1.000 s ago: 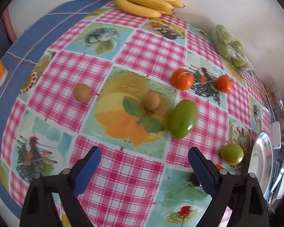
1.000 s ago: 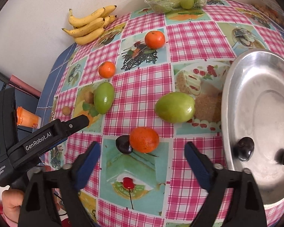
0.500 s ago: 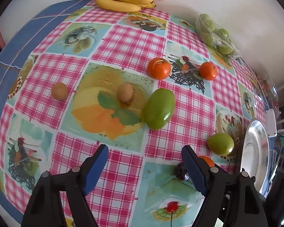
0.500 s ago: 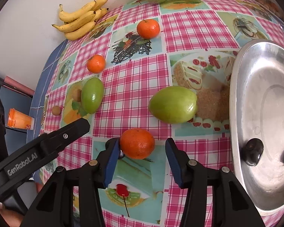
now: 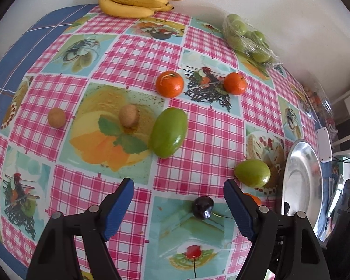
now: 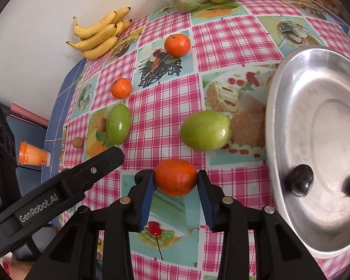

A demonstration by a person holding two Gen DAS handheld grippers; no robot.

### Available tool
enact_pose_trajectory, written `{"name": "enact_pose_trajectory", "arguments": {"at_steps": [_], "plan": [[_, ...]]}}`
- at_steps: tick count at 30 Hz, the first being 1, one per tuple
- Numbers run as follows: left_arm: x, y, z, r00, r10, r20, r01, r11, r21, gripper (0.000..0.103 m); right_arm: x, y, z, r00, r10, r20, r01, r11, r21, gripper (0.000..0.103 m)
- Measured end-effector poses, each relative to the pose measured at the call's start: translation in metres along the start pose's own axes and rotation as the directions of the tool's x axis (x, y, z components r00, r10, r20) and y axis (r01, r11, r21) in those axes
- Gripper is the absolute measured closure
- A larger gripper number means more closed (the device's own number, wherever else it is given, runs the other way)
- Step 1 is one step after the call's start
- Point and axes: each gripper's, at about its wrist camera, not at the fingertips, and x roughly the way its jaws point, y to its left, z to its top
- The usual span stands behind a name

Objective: Organize fruits
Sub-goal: 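Grasp the tangerine with the right gripper while the left gripper grasps a dark plum, then lift and carry the tangerine and plum over the steel bowl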

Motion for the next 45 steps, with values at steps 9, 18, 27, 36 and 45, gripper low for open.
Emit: {"name": "enact_pose_trajectory", "arguments": {"at_steps": [9, 18, 27, 36, 45], "plan": [[0.008, -0.012, -0.006, 0.998, -0.046, -0.049, 0.047, 0.999, 0.013, 0.038, -0.018, -0.018, -0.012, 0.999, -0.048, -0.015, 0.048, 0.998, 0.04, 0.064], [0.024, -0.016, -0.013, 0.989, -0.081, -0.12, 0.079, 0.997, -0.022, 0.056, -0.027, -0.025, -0.016, 0.999, -0.046, -0.01, 0.046, 0.998, 0.044, 0.064], [0.029, -0.016, -0.016, 0.988, -0.075, -0.137, 0.071, 0.997, -0.037, 0.067, -0.028, -0.024, -0.016, 0.999, -0.044, -0.009, 0.044, 0.998, 0.044, 0.064], [0.029, -0.017, -0.017, 0.988, -0.068, -0.136, 0.065, 0.998, -0.027, 0.077, -0.028, -0.024, -0.015, 0.999, -0.041, -0.008, 0.041, 0.998, 0.05, 0.064], [0.011, -0.018, -0.011, 0.991, -0.106, -0.083, 0.104, 0.994, -0.029, 0.077, -0.035, -0.025, -0.013, 1.0, -0.028, 0.007, 0.028, 0.998, 0.054, 0.064]]}}
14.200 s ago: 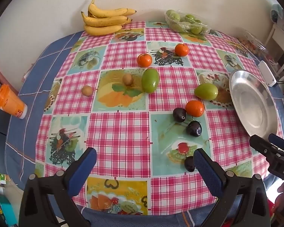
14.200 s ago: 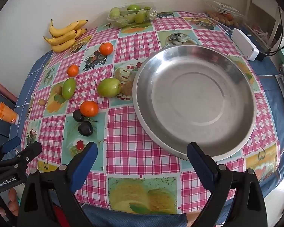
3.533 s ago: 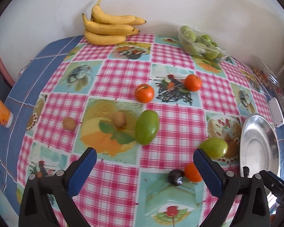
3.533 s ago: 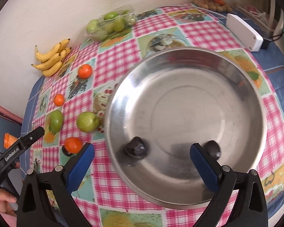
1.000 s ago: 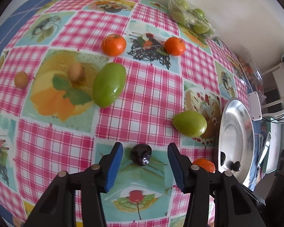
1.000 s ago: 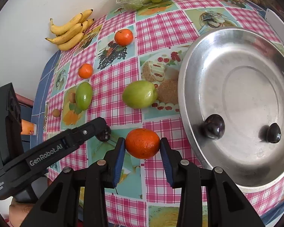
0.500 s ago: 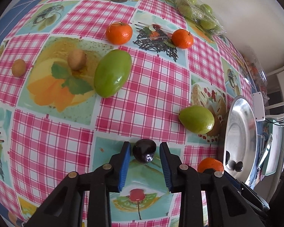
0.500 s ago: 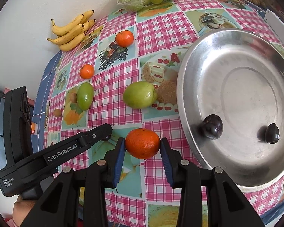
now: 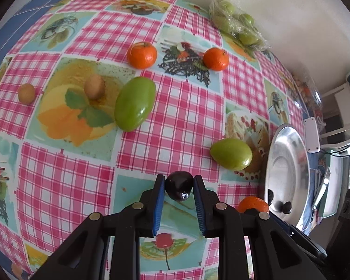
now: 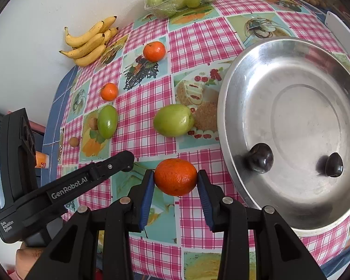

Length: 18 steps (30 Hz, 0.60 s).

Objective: Organize fruits
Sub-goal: 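Lift and carry the tangerine and plum over the steel bowl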

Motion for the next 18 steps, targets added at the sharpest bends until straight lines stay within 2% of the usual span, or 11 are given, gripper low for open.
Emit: {"name": "enact_pose_trajectory", "arguments": {"at_steps": [6, 18], "plan": [[-0.024, -0.01, 0.002, 0.997, -0.038, 0.071, 0.036, 0.999, 0.027, 0.077, -0.014, 0.0, 0.002, 0.999, 0.012, 0.04, -0.012, 1.0, 0.003, 0.064], [-0.026, -0.02, 0.001, 0.995, -0.054, 0.081, 0.052, 0.998, 0.022, 0.077, -0.035, -0.022, 0.008, 0.995, -0.032, 0.09, 0.029, 0.999, 0.036, 0.064]]}}
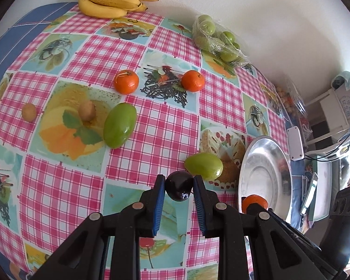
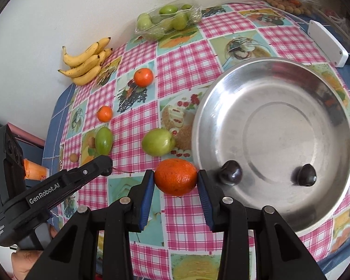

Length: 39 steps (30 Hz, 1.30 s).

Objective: Organize fruits
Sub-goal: 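Lift and carry the tangerine and plum over the steel bowl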

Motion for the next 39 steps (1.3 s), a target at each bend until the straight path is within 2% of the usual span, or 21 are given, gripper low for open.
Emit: {"name": "enact_pose_trajectory", "arguments": {"at_steps": [8, 13, 23, 29, 36, 39], "plan": [[0.006, -0.022, -0.006, 1.0, -0.009, -0.013, 0.01, 0.999, 0.042, 0.077, -0.014, -0.037, 0.007, 0.999, -0.044, 0.033, 0.041, 0.996, 0.079, 0.064], [0.011, -0.048, -0.014, 0.999, -0.02, -0.025, 0.022, 0.994, 0.107, 0.077, -0.023, -0.066, 0.008, 0.996, -0.072, 0.05, 0.064, 0.987, 0.145, 0.064], [0.025, -0.101, -0.03, 0.997, -0.057, -0.055, 0.068, 0.966, 0.248, 0.077, -0.037, -0.114, 0.005, 0.994, -0.08, 0.074, 0.057, 0.961, 0.272, 0.064], [0.037, -0.117, -0.033, 0.997, -0.039, -0.061, 0.056, 0.951, 0.305, 0.077, -0.036, -0.124, 0.006, 0.993, -0.086, 0.075, 0.06, 0.953, 0.297, 0.064], [0.049, -0.133, -0.03, 0.997, -0.062, -0.038, 0.071, 0.932, 0.354, 0.077, -0.031, -0.127, 0.011, 0.993, -0.076, 0.095, 0.045, 0.954, 0.296, 0.064], [0.059, -0.14, -0.031, 0.998, -0.051, -0.038, 0.061, 0.925, 0.375, 0.077, -0.026, -0.13, 0.013, 0.991, -0.091, 0.095, 0.059, 0.952, 0.299, 0.064]]}}
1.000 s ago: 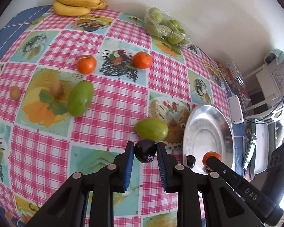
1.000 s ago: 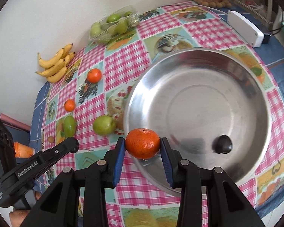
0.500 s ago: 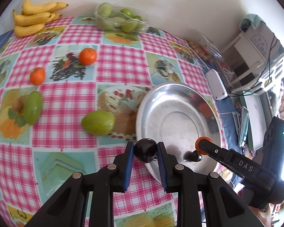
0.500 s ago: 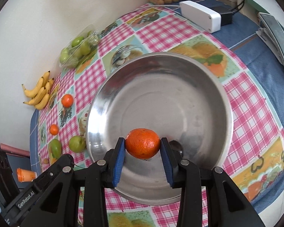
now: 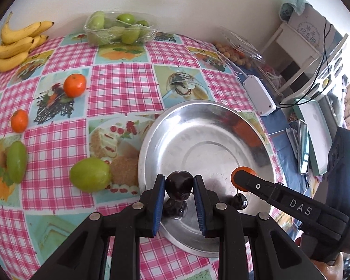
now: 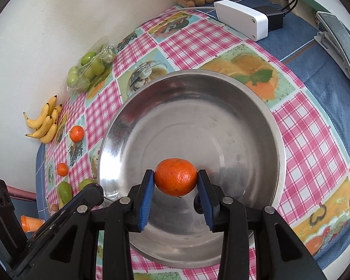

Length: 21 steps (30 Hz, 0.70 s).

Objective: Organize fruits
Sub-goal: 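Lift and carry the tangerine and plum over the steel bowl, then lower into the bowl and open both grippers to release the fruit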

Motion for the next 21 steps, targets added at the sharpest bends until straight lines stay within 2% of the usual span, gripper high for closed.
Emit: {"name": "enact_pose_trajectory", "arguments": {"at_steps": [13, 21], "plan": [[0.023, 0.002, 0.003, 1.0, 0.009, -0.024, -0.009, 1.0, 0.008, 0.076, 0.019, -0.006, 0.005, 1.0, -0.022, -0.02, 0.022, 1.0, 0.011, 0.064], [0.021, 0.0, 0.003, 0.999, -0.001, -0.035, 0.001, 1.0, 0.017, 0.074, 0.017, -0.007, 0.005, 1.0, -0.023, -0.014, 0.024, 1.0, 0.013, 0.063]]}}
